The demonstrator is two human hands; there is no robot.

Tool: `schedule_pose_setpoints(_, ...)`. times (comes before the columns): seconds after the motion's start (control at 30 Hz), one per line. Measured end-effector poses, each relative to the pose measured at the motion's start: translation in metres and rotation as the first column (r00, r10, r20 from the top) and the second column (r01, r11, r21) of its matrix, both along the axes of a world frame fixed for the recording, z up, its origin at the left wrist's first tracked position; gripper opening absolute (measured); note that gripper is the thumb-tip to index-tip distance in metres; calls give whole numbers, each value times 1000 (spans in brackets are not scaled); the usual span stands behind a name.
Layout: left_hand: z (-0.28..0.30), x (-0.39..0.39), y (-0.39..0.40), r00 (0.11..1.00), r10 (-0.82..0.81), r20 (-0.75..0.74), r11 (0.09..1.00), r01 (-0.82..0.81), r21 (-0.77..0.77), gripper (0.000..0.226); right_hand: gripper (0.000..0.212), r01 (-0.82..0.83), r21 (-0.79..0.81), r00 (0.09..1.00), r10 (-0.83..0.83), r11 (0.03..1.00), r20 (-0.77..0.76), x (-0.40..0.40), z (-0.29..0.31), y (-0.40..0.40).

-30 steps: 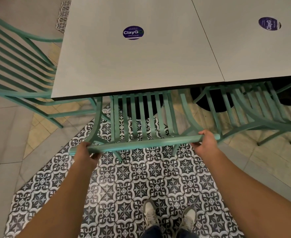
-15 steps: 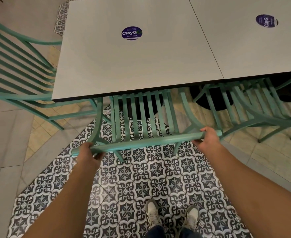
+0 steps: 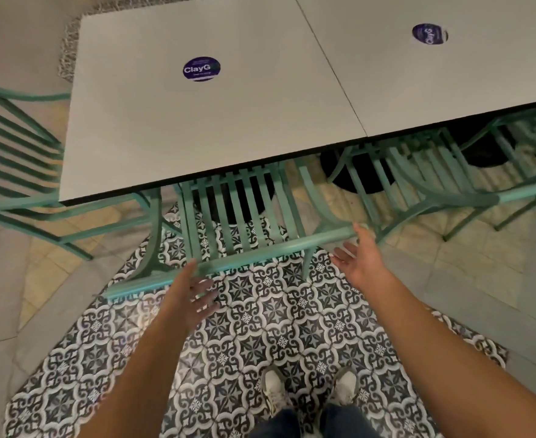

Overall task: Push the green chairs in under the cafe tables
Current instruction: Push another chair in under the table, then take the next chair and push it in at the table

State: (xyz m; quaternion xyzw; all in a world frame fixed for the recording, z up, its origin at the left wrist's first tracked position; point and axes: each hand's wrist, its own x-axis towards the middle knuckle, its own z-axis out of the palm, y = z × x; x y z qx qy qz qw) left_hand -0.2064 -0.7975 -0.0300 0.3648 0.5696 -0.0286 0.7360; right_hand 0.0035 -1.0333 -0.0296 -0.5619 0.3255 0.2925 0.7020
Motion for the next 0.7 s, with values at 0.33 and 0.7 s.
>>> schedule_pose_setpoints(0.33, 75, 148, -157, 554, -804, -215, 354, 737, 576, 24, 51, -156, -558, 859, 391, 815, 331, 9, 48, -181)
schedule_pose_setpoints(0.7, 115, 291, -362, 167, -747, -644, -507, 483, 714, 42, 56, 13, -887, 752, 580, 462, 313, 58, 91, -415)
